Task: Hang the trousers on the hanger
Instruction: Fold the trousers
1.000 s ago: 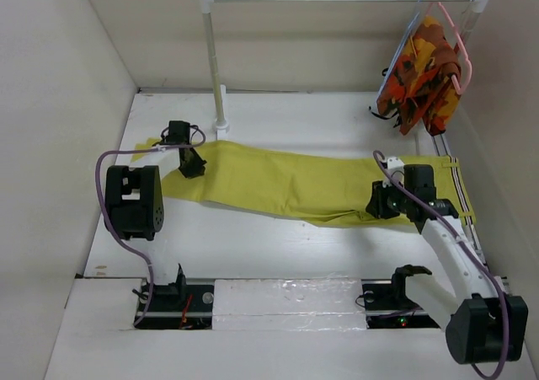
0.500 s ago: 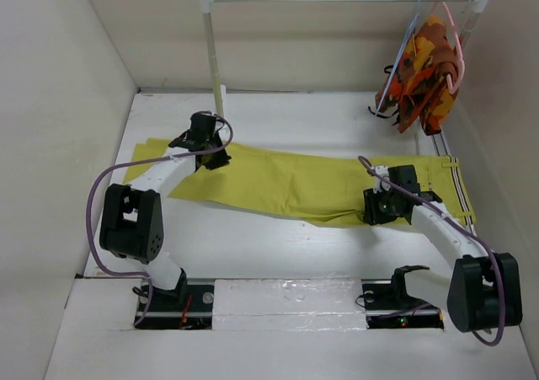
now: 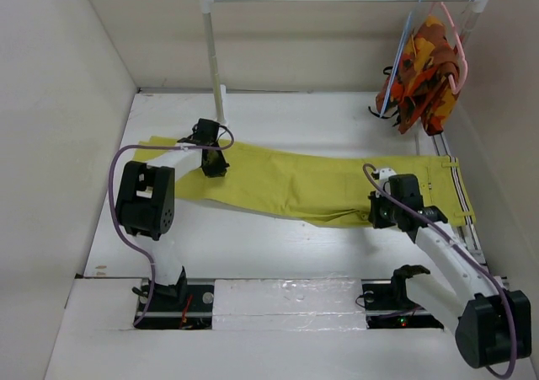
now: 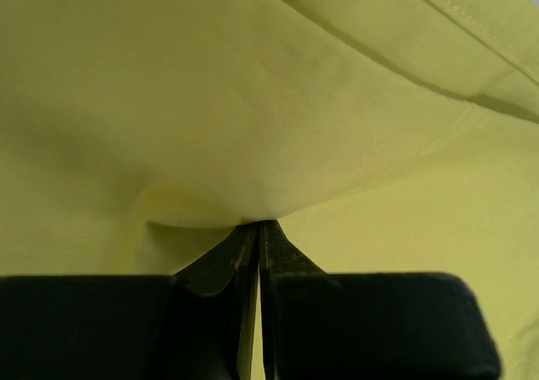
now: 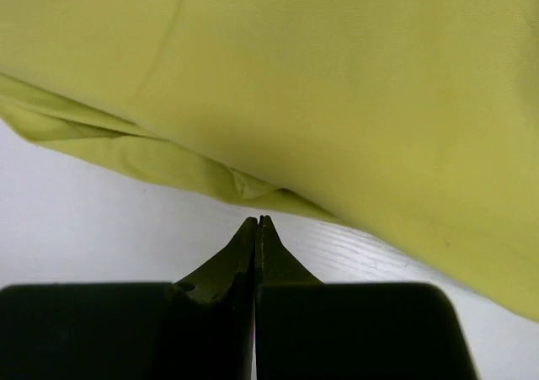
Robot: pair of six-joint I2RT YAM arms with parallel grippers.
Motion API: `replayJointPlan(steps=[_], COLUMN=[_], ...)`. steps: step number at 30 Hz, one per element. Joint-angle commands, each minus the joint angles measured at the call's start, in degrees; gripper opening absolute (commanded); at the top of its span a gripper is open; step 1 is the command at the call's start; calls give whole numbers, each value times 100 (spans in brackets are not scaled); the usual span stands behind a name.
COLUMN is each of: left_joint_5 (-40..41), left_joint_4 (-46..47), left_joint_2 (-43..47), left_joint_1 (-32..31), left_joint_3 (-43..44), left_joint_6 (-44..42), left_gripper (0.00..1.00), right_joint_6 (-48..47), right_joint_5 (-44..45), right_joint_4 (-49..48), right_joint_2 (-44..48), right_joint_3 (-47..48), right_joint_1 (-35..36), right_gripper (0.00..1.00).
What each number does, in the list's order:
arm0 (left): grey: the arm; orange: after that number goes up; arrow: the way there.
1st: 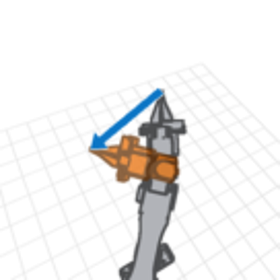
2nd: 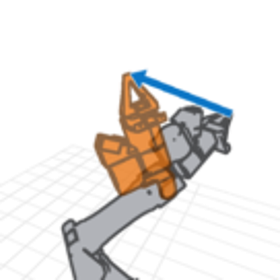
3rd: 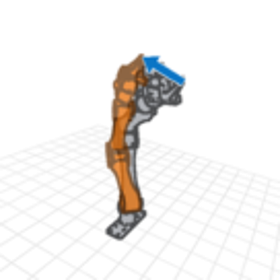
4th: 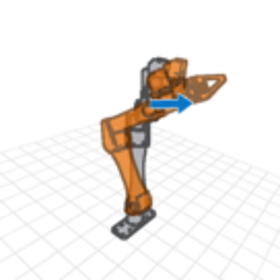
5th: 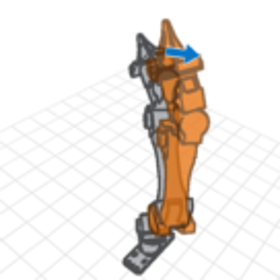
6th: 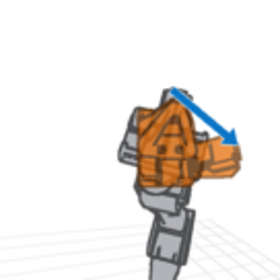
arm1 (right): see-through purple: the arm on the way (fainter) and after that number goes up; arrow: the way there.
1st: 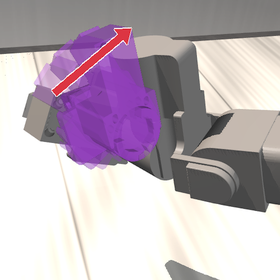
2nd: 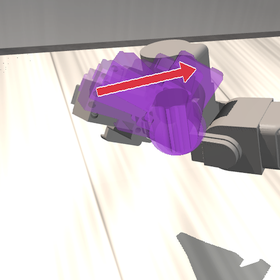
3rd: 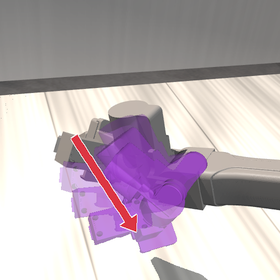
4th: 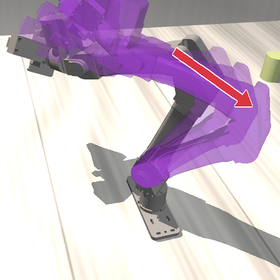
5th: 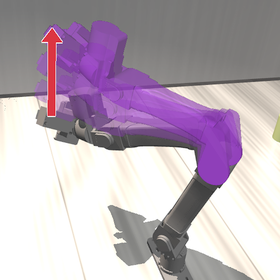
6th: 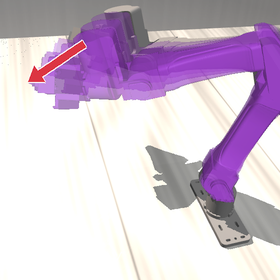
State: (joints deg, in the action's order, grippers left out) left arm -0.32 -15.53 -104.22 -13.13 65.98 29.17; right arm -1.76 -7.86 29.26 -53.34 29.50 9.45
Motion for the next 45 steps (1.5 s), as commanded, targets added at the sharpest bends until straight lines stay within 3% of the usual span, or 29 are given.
replayJointPlan(steps=[1,2,3,6,8,12,17,22,24,27,29,33,37,42,45], left_joint_5=[409,401,349,208,172,137,225,243,260,295,339,331,269,304,269], left_joint_4=[-29,-55,-29,76,59,50,-55,-47,-20,-29,-47,-55,-38,-20,-12], left_joint_2=[-53,-63,-72,16,86,227,341,411,421,394,385,359,324,289,254], left_joint_1=[223,223,223,223,223,223,223,223,223,223,223,223,223,223,223], left_joint_3=[3,20,-23,-111,-111,-207,-260,-436,-515,-542,-524,-428,-401,-392,-375], left_joint_6=[-130,-139,-122,-87,-78,-78,-192,-271,-271,-271,-271,-289,-254,-280,-263], left_gripper=[0,0,0,0,0,0,0,0,0,0,0,0,0,0,0], right_joint_6=[358,378,369,387,343,246,570,879,870,800,730,756,888,818,669], right_joint_5=[117,153,144,126,126,346,915,865,900,1040,1023,1049,883,830,1039], right_joint_4=[255,247,186,-51,-192,-411,-824,-1414,-1387,-1265,-1203,-1001,-1027,-1001,-861], right_joint_2=[306,350,351,176,-9,-623,-555,-194,-379,-782,-940,-767,-537,-598,-695], right_joint_3=[82,65,56,91,214,408,320,-75,-67,12,100,127,-58,-172,-85], right_joint_1=[214,276,329,399,452,452,513,514,514,514,514,689,742,742,681], right_gripper=[0,1,19,49,53,49,38,47,44,25,27,44,49,49,38])
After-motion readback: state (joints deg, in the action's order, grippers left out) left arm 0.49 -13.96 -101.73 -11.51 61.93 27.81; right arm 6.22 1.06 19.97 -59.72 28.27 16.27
